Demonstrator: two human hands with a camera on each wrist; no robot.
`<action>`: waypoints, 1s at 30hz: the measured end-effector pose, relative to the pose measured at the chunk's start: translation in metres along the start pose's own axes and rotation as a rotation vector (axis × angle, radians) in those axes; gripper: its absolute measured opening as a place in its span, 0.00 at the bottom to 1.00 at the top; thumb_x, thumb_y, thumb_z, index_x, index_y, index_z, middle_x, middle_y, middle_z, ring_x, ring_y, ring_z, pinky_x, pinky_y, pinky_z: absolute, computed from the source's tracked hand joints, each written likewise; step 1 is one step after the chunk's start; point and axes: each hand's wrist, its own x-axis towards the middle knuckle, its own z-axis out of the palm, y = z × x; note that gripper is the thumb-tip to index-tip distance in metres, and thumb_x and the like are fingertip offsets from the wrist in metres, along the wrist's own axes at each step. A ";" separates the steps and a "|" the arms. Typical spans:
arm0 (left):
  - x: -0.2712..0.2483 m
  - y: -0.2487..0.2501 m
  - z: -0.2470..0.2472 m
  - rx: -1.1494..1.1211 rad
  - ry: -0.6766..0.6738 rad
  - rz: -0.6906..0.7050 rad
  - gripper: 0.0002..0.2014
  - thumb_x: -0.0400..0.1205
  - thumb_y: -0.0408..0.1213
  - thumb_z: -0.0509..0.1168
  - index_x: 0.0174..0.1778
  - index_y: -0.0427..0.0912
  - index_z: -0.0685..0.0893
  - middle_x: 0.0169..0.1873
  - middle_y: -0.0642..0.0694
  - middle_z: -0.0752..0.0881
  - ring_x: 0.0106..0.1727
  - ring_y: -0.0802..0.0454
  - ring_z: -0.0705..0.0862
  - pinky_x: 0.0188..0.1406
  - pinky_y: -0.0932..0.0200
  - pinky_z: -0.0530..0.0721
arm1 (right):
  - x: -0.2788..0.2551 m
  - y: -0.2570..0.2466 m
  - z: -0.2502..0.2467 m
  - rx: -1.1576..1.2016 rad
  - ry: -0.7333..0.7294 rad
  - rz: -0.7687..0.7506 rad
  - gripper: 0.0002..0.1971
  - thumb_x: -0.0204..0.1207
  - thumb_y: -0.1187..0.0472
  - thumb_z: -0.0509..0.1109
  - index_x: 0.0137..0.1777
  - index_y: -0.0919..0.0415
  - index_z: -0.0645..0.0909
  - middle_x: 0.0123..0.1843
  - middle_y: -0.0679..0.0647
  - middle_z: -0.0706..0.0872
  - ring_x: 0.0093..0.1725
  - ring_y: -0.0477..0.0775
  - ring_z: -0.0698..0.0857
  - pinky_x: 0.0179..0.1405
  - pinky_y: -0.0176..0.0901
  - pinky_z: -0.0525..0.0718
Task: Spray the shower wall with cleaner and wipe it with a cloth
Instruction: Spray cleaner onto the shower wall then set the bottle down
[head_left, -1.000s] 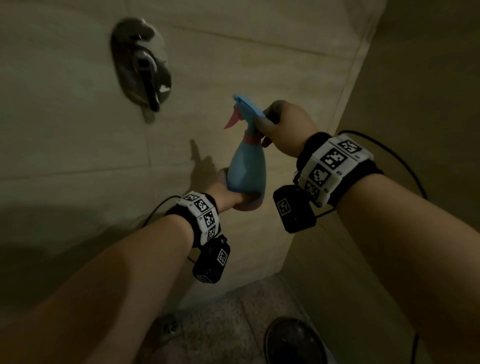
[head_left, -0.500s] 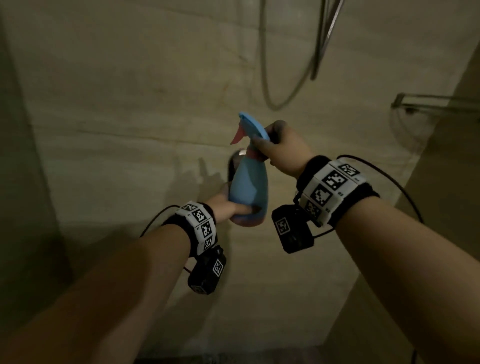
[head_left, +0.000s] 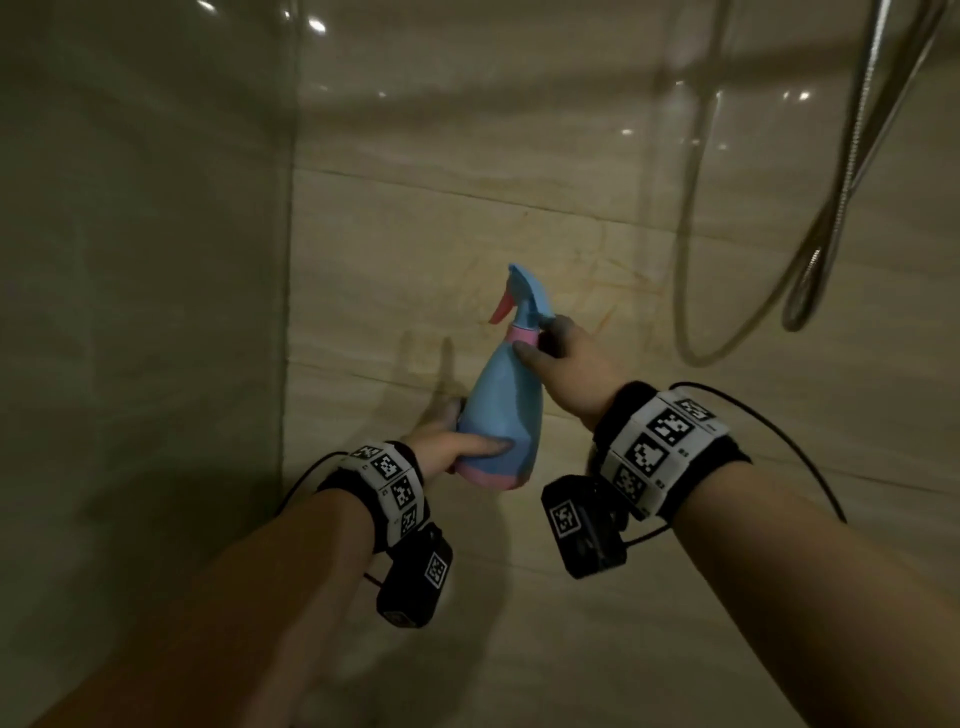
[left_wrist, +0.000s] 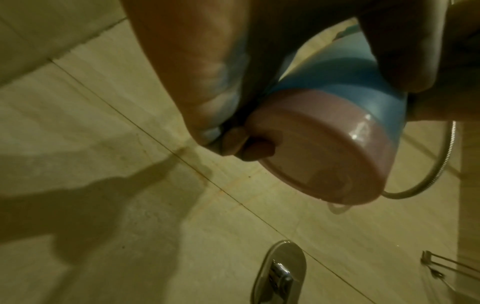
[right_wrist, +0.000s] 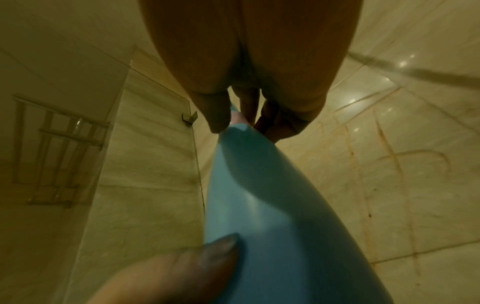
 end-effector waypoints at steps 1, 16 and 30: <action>0.002 0.000 -0.010 0.009 -0.022 0.009 0.36 0.64 0.37 0.79 0.64 0.50 0.66 0.51 0.52 0.82 0.52 0.55 0.82 0.49 0.59 0.83 | 0.005 -0.004 0.006 0.003 -0.003 0.005 0.26 0.81 0.55 0.66 0.76 0.63 0.67 0.68 0.61 0.79 0.66 0.60 0.80 0.68 0.54 0.79; 0.049 0.011 -0.096 0.416 -0.085 0.059 0.63 0.49 0.57 0.76 0.80 0.46 0.55 0.70 0.47 0.73 0.71 0.47 0.74 0.73 0.49 0.75 | 0.071 -0.010 0.053 0.302 0.060 0.147 0.10 0.77 0.59 0.69 0.53 0.56 0.72 0.38 0.52 0.74 0.36 0.50 0.75 0.30 0.41 0.72; 0.086 -0.015 -0.140 0.500 -0.085 -0.010 0.45 0.52 0.47 0.82 0.65 0.46 0.73 0.49 0.54 0.84 0.55 0.50 0.83 0.51 0.59 0.81 | 0.116 0.014 0.112 0.515 0.065 0.383 0.09 0.76 0.60 0.70 0.37 0.52 0.73 0.35 0.53 0.78 0.36 0.51 0.77 0.44 0.48 0.75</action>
